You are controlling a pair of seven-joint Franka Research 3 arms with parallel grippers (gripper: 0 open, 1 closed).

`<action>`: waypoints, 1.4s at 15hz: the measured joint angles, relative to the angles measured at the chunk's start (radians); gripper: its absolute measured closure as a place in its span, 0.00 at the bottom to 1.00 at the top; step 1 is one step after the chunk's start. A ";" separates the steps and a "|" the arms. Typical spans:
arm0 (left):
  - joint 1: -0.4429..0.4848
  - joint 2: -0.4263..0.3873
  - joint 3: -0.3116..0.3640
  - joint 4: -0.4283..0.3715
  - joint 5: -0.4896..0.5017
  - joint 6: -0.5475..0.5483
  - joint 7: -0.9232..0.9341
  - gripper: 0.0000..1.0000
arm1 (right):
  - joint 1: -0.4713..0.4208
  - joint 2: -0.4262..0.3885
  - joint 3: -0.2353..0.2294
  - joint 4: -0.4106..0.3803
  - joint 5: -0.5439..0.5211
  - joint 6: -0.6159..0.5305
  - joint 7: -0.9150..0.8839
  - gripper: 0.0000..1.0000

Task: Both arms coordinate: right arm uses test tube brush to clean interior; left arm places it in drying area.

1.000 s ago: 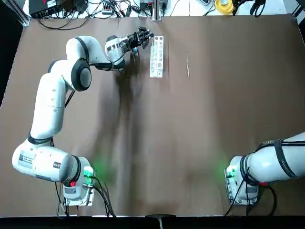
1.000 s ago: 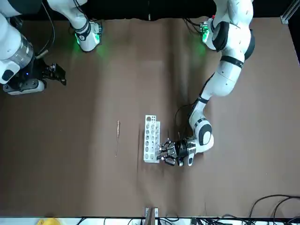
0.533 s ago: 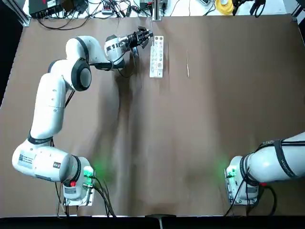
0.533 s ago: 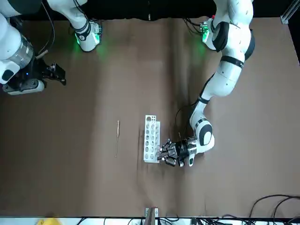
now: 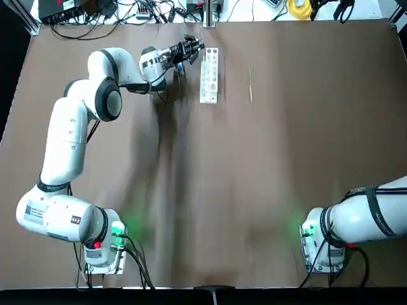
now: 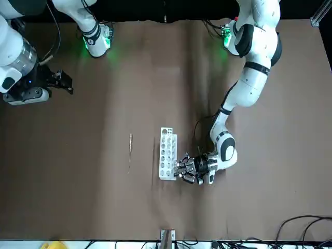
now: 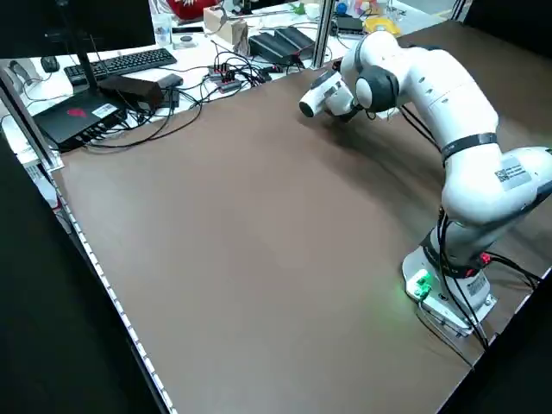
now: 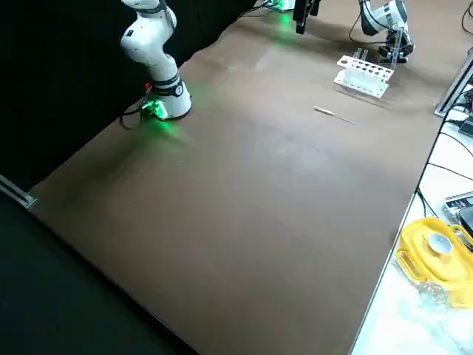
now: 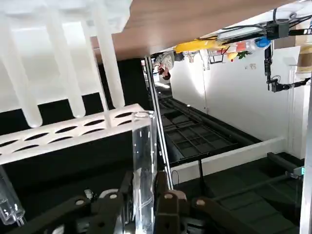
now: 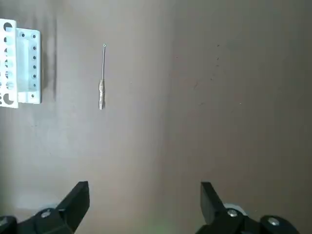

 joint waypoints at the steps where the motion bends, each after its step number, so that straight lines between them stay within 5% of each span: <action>1: 0.000 0.000 0.000 0.000 0.000 -0.001 -0.002 0.77 | 0.000 0.000 0.000 0.000 0.000 0.000 0.000 0.00; 21: -0.002 0.000 0.004 0.001 0.045 -0.025 -0.067 0.77 | 0.000 0.000 -0.002 0.000 0.000 0.000 0.000 0.00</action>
